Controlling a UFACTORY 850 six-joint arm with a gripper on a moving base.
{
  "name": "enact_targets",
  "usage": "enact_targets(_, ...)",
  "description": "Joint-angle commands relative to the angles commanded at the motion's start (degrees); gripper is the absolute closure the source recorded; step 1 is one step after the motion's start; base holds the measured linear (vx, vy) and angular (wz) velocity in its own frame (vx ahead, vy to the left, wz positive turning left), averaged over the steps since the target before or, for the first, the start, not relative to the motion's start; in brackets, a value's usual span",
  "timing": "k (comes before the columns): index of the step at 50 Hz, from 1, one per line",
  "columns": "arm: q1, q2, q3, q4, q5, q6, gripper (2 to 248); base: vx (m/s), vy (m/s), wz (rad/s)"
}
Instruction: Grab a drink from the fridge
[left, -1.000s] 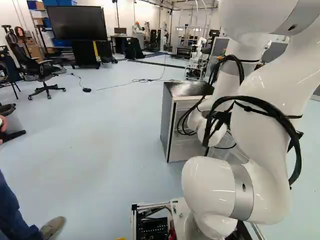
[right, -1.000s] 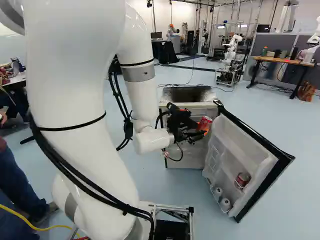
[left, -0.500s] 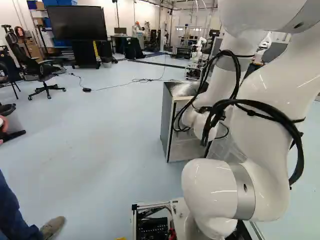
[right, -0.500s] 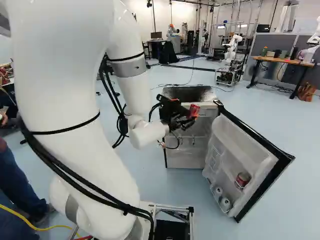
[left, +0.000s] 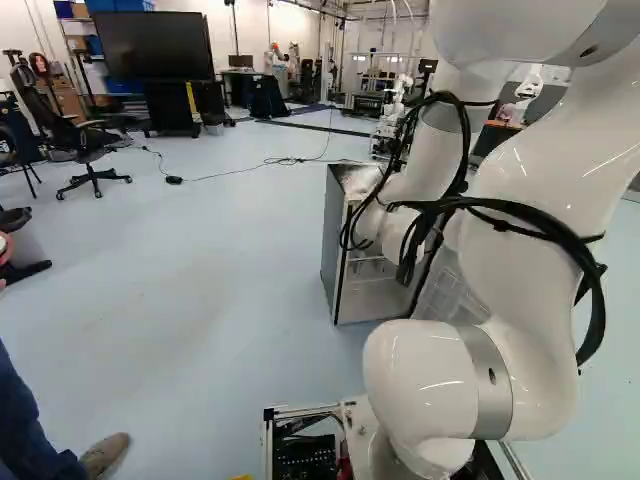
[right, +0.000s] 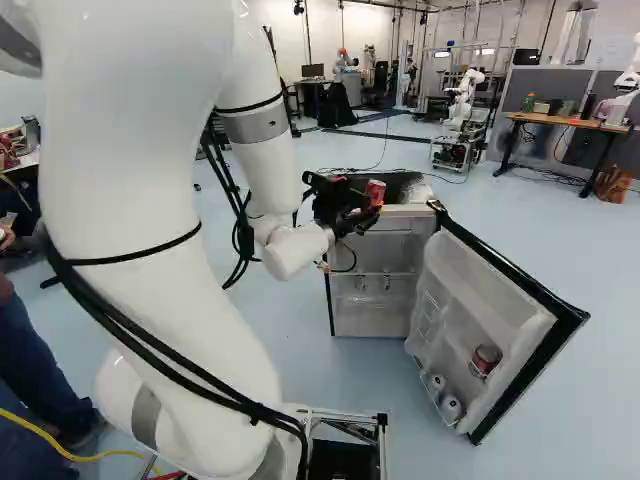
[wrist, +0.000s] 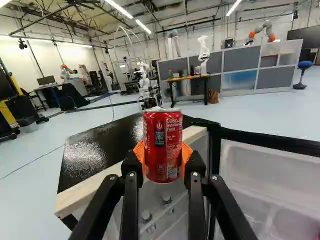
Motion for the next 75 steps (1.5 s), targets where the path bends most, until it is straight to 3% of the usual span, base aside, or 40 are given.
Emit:
enact_targets(36,2.37,-11.34,-10.46,-5.56,4.1,0.0,158,0.0,0.0,0.0)
enact_targets(63,3.23,-21.46,-19.49,-9.39,10.37,0.0,158,0.0,0.0,0.0)
enact_targets(75,3.37,-24.48,-21.72,-9.82,11.11,0.0,158,0.0,0.0,0.0)
